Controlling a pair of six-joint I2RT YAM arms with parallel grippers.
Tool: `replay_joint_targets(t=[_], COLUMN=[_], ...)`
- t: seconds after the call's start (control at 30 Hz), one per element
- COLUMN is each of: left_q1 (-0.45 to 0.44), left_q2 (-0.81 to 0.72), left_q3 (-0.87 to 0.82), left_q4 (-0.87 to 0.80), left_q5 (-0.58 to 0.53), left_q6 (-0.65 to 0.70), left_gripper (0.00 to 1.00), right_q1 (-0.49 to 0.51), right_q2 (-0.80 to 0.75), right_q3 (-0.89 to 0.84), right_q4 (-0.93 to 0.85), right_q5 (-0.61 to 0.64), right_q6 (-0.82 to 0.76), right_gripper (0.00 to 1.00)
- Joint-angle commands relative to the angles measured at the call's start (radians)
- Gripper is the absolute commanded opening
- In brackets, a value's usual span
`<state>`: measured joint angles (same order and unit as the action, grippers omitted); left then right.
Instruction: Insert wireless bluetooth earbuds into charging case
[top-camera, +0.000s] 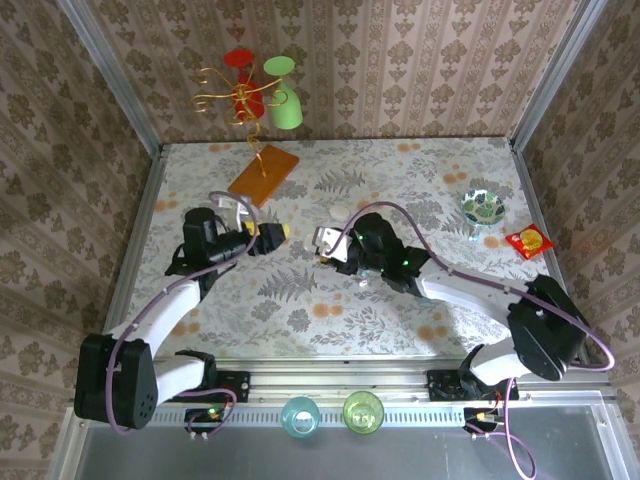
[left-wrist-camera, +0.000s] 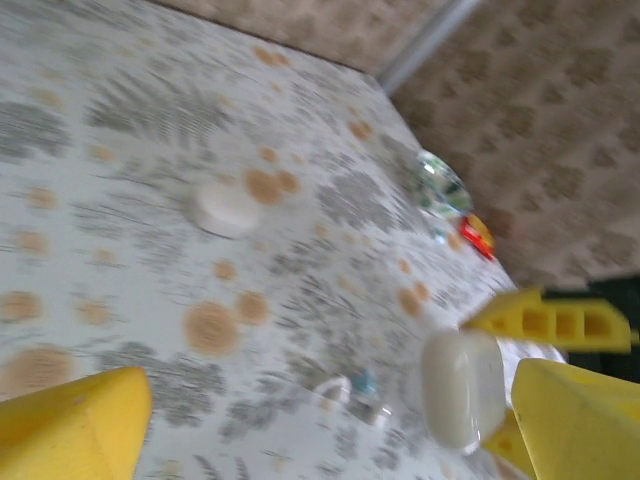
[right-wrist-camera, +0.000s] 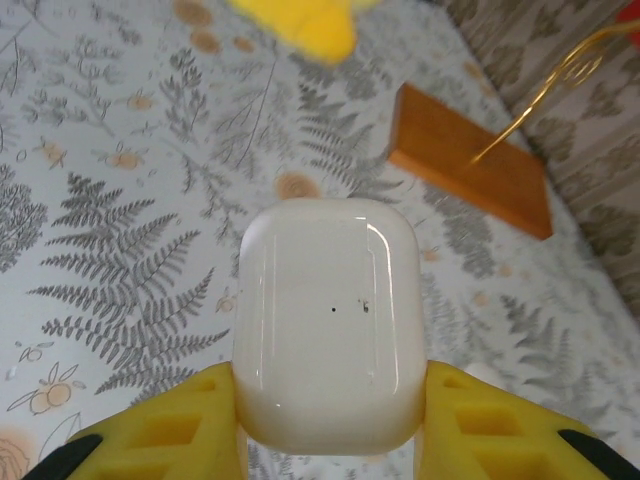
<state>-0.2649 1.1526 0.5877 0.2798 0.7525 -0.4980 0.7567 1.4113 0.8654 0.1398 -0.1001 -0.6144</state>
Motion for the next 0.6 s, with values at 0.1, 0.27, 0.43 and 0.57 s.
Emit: replay_joint_targets(t=[0.1, 0.27, 0.43, 0.57], left_q1=[-0.077, -0.128, -0.161, -0.177], left_q2=[0.043, 0.071, 0.094, 0.106], left_q3=[0.063, 0.077, 0.073, 0.083], left_q4=[0.044, 0.068, 0.142, 0.126], left_q5=[0.211, 0.261, 0.307, 0.321], left_q6=[-0.034, -0.029, -0.05, -0.031], left_gripper=[0.75, 0.62, 0.54, 0.49], right_q1=[0.003, 0.004, 0.003, 0.004], right_q2=[-0.103, -0.122, -0.128, -0.129], right_q3=[0.037, 0.052, 0.056, 0.055], right_q4=[-0.113, -0.117, -0.108, -0.096], right_q5=[-0.02, -0.042, -0.047, -0.043], right_q6=[-0.077, -0.086, -0.086, -0.086], right_gripper=[0.34, 0.33, 0.33, 0.33])
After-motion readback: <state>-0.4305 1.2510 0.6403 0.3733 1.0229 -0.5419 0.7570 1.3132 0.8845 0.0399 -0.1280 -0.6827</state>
